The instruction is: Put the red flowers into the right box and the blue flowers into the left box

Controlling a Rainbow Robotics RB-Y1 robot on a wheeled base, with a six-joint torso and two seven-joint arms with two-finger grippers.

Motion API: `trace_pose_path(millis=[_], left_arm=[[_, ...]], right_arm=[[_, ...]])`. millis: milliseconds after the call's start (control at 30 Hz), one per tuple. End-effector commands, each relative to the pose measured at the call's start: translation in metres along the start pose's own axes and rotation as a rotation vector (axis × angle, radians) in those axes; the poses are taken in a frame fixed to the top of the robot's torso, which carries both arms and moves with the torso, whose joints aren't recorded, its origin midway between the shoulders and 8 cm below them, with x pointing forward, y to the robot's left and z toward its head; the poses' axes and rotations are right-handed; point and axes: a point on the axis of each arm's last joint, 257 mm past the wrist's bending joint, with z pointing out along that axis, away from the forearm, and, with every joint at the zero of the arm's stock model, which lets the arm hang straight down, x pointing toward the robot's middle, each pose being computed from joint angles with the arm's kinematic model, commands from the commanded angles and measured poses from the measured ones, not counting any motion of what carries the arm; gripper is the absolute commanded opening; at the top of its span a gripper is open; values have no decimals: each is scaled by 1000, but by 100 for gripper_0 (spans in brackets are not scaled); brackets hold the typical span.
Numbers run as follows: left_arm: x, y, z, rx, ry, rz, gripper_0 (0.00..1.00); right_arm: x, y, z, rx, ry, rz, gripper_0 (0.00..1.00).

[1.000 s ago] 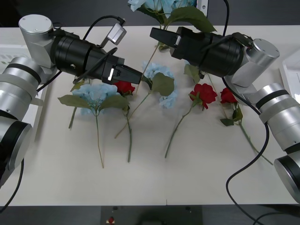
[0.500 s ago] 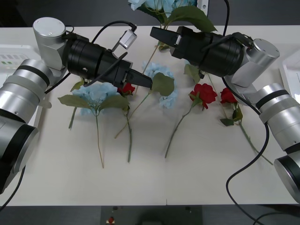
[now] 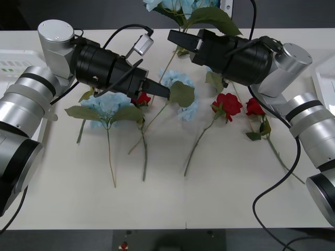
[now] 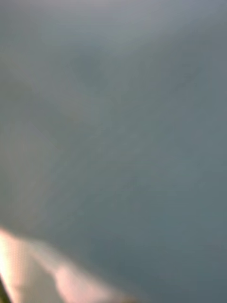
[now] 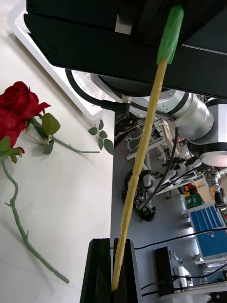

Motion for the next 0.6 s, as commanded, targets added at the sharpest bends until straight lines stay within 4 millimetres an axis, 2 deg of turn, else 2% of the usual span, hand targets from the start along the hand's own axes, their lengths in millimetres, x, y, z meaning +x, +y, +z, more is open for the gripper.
trace_pose_path(millis=[33,167,233,433,600], left_arm=[[-31,-13,-8,-2,-17,135,0],[-31,-13,-10,-5,-18,135,0],[-30,-12,-11,-8,-17,135,0],[-31,-13,-21,-13,-18,135,0],[-30,-10,-40,-41,-11,139,0]], right_arm=[[-16,25,22,-67,-14,-57,47],[-18,23,23,-58,-15,-69,88],[-19,22,23,-56,-18,-71,99],[-21,22,22,-55,-21,-83,100],[-22,22,22,-56,-25,-82,100]])
